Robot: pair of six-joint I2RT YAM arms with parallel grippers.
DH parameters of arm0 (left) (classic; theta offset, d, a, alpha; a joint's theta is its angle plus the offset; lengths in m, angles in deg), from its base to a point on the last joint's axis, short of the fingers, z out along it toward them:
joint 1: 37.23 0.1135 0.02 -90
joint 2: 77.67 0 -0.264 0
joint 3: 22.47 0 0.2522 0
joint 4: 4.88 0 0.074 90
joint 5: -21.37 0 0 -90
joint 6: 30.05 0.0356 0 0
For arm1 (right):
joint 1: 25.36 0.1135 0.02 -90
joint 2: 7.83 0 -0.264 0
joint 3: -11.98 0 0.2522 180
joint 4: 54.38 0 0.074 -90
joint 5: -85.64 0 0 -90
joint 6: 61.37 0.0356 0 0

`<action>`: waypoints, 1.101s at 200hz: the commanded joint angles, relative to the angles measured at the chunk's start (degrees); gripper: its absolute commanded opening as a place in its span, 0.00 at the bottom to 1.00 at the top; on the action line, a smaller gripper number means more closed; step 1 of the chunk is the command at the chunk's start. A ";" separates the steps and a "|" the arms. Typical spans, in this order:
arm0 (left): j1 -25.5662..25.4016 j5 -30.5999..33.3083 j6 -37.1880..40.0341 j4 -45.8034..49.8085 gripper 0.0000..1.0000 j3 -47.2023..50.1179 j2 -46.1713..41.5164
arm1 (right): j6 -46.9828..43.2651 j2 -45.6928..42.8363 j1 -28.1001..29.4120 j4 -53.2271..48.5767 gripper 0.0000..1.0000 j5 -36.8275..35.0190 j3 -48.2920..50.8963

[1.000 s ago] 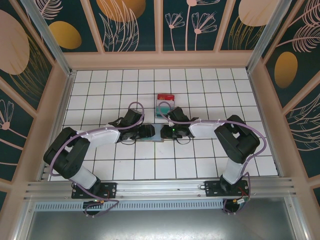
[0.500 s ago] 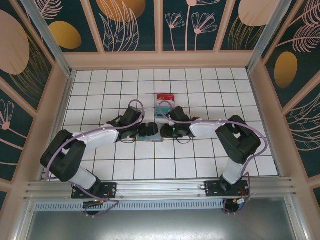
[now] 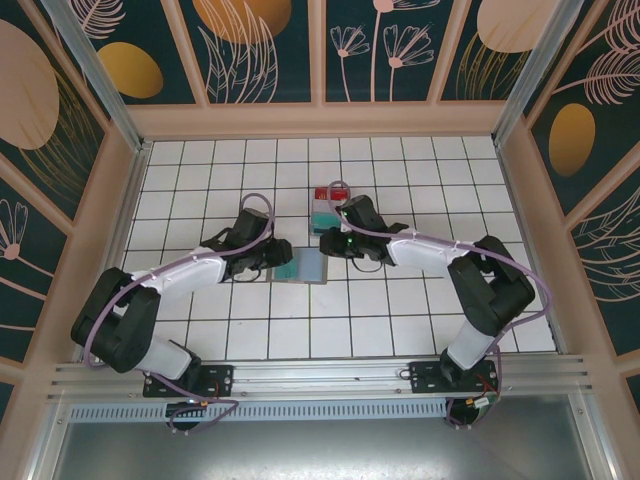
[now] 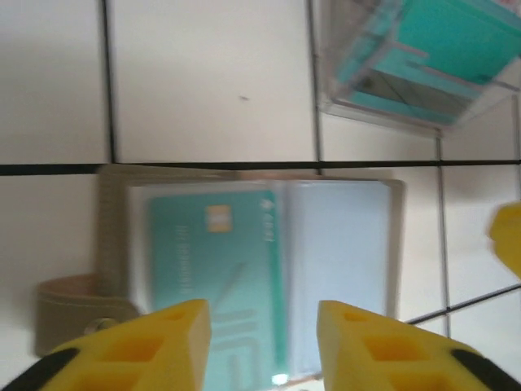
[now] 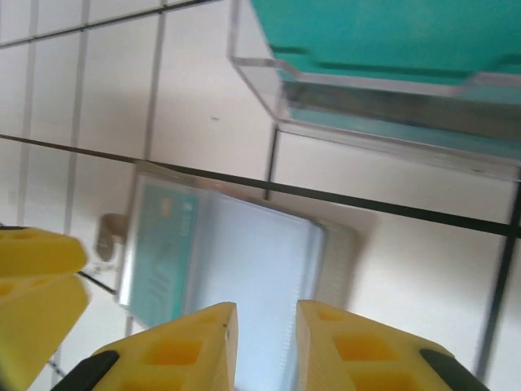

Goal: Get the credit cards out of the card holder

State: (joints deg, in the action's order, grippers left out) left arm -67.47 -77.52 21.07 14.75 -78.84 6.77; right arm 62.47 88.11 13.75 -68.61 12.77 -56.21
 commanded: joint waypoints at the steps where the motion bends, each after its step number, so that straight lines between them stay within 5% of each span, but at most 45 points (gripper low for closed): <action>1: 0.70 0.59 0.51 1.37 0.28 1.84 0.05 | 2.81 1.66 0.98 4.44 0.22 6.38 -2.01; 220: 0.89 -2.98 -1.13 -3.58 0.20 5.45 3.67 | 9.44 17.16 2.90 10.44 0.20 18.09 -6.37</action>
State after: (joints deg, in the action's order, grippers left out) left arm -66.83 -79.36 20.70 11.76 -73.90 10.16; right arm 72.27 103.87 16.00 -58.91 29.18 -60.37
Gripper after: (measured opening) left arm 0.201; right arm 0.204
